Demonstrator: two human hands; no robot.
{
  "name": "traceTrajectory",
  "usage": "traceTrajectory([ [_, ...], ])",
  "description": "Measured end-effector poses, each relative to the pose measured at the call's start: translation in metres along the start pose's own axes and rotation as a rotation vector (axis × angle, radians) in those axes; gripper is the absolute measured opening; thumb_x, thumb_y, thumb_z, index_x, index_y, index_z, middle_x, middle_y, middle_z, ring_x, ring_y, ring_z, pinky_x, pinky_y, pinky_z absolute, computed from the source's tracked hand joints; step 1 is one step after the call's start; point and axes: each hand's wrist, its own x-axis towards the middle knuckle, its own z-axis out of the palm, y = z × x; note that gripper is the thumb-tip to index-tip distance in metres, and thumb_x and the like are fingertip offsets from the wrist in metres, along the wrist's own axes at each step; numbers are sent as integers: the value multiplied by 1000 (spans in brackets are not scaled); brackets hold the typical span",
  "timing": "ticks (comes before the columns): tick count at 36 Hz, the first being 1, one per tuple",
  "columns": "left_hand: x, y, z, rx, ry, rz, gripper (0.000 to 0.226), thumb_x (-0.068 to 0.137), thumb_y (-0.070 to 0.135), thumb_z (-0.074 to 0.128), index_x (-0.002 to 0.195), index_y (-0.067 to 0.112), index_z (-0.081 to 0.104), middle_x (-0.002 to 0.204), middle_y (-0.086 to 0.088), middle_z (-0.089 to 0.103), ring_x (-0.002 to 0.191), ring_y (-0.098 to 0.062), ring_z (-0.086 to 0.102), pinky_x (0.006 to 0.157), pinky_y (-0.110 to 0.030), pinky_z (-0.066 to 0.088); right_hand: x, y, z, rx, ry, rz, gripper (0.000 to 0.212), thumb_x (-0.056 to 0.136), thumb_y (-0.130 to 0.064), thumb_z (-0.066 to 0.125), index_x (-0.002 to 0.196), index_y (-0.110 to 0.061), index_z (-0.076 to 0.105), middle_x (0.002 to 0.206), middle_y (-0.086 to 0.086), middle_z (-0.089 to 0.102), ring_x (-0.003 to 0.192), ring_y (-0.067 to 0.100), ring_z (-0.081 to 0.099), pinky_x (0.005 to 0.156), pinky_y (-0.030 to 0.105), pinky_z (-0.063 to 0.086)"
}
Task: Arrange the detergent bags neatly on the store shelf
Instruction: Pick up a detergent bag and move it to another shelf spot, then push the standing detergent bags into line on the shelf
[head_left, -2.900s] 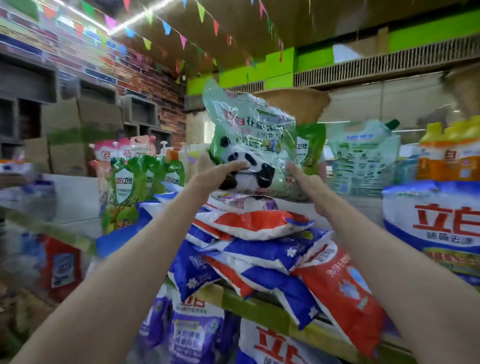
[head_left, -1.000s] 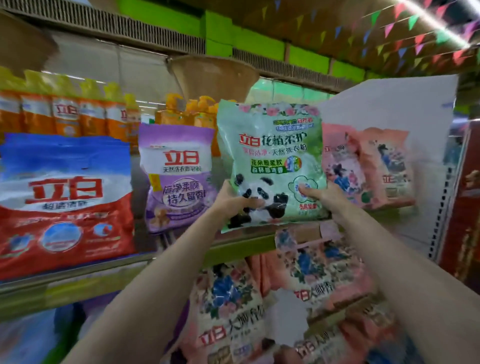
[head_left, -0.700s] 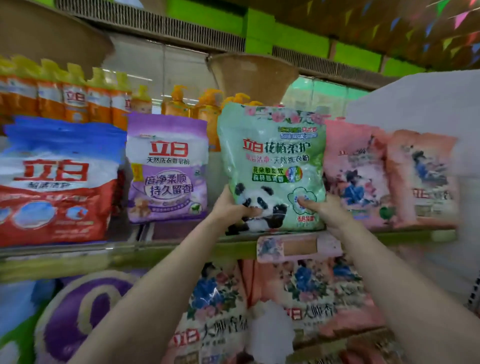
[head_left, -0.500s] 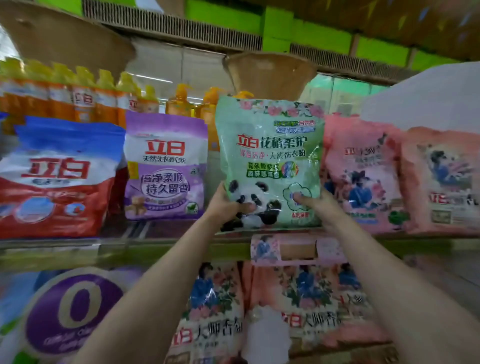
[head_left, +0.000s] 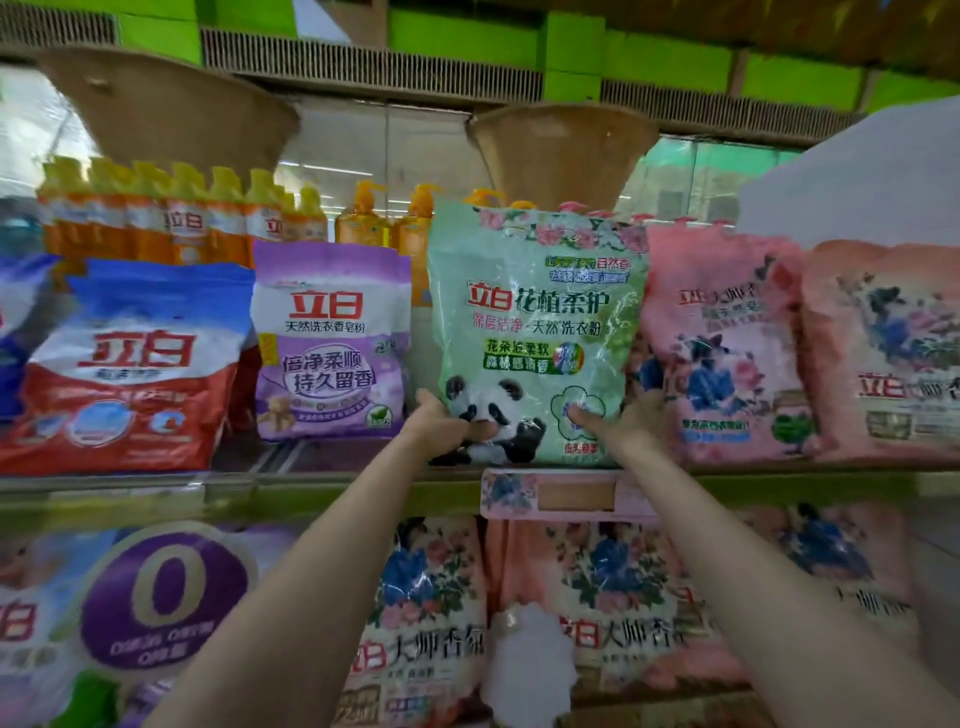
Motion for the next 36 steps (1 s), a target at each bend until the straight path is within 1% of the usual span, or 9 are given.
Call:
traceTrajectory([
  [2, -9, -4, -1, 107, 84, 17, 133, 44, 62, 84, 143, 2, 18, 141, -15, 45, 127, -32, 46, 106, -46, 41, -7, -5, 2, -92, 199, -88, 80, 72, -48, 75, 125, -5, 33, 126, 17, 45, 113, 34, 49, 90, 45, 47],
  [3, -14, -6, -3, 176, 129, 39, 123, 49, 61, 82, 139, 2, 24, 135, -14, 49, 122, -32, 51, 102, -44, 45, -12, -9, 5, -83, 258, -162, 56, 81, -34, 70, 118, -10, 35, 122, 16, 45, 109, 31, 50, 85, 40, 49],
  [5, -24, -9, -9, 292, 202, 75, 91, 70, 44, 78, 134, 3, 29, 127, -13, 52, 115, -32, 53, 95, -41, 48, -21, -20, 11, -133, 299, -291, 17, 95, -14, 49, 103, -16, 34, 116, 14, 46, 97, 23, 48, 73, 30, 46],
  [6, -27, -10, -14, 329, 218, 79, 77, 75, 37, 76, 130, 5, 32, 125, -12, 52, 114, -31, 53, 94, -41, 48, -25, -25, 14, -176, 307, -341, 11, 96, -12, 45, 102, -15, 36, 115, 12, 47, 95, 22, 47, 72, 31, 44],
  [10, -45, -9, -54, 456, 292, 119, 49, 82, 29, 67, 117, 5, 44, 118, -14, 54, 107, -30, 54, 89, -41, 49, -54, -52, 27, -361, 181, -576, 40, 91, -26, 57, 121, -5, 40, 121, 13, 46, 107, 26, 47, 85, 34, 43],
  [15, -72, -18, -122, 667, 435, 123, 54, 82, 42, 65, 118, 5, 47, 121, -18, 54, 112, -36, 52, 91, -42, 46, -102, -99, 55, -396, 10, -782, 44, 91, -36, 54, 121, -5, 44, 122, 13, 47, 113, 28, 45, 91, 39, 41],
  [19, -100, -35, -176, 744, 501, 57, 47, 83, 38, 64, 111, 3, 52, 115, -21, 57, 107, -38, 54, 81, -40, 44, -140, -140, 85, -403, -78, -904, 55, 90, -41, 54, 132, -9, 38, 133, 11, 43, 124, 29, 42, 99, 41, 37],
  [26, -152, -72, -271, 746, 589, -50, 61, 81, 39, 66, 125, 4, 43, 127, -23, 45, 118, -40, 47, 98, -48, 42, -208, -208, 131, -373, -125, -1035, 57, 89, -45, 54, 130, -9, 40, 131, 12, 44, 123, 29, 42, 99, 45, 36],
  [36, -228, -128, -434, 826, 725, -130, 55, 80, 38, 66, 120, 5, 45, 127, -23, 44, 119, -40, 47, 99, -44, 41, -327, -329, 219, -274, -168, -1137, 57, 85, -43, 59, 129, -12, 42, 131, 10, 45, 125, 28, 41, 99, 43, 36],
])
